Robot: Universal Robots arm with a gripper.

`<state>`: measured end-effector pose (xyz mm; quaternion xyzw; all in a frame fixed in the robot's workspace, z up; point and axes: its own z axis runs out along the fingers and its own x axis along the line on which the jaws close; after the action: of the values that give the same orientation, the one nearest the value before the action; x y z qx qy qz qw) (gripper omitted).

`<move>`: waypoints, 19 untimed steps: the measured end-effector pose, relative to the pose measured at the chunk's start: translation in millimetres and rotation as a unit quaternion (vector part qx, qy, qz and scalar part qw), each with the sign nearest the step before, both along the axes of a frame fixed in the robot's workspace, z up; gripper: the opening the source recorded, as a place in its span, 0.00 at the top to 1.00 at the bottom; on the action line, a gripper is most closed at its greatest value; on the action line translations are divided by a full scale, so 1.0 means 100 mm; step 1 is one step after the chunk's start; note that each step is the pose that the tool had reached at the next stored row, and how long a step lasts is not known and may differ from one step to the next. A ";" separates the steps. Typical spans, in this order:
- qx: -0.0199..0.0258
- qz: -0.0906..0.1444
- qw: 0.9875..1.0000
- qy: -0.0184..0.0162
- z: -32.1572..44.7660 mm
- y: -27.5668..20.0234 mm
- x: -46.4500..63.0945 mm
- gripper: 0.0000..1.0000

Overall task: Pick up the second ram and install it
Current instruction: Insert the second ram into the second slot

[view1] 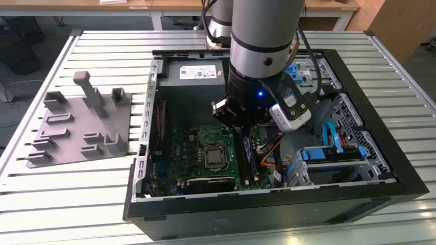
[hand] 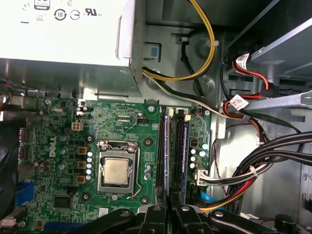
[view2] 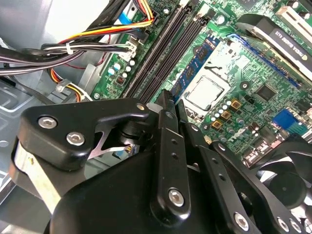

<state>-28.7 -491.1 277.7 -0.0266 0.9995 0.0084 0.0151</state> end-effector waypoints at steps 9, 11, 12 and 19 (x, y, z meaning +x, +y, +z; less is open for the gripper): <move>0.000 0.000 1.000 0.000 -0.048 0.000 0.00 0.86; 0.000 0.000 1.000 0.000 -0.055 -0.001 0.00 0.86; 0.000 0.000 1.000 0.000 -0.060 -0.001 0.00 0.86; 0.000 0.000 1.000 0.000 -0.107 -0.001 0.00 0.86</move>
<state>-28.8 -491.2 267.1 -0.0265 0.9995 0.0085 0.0152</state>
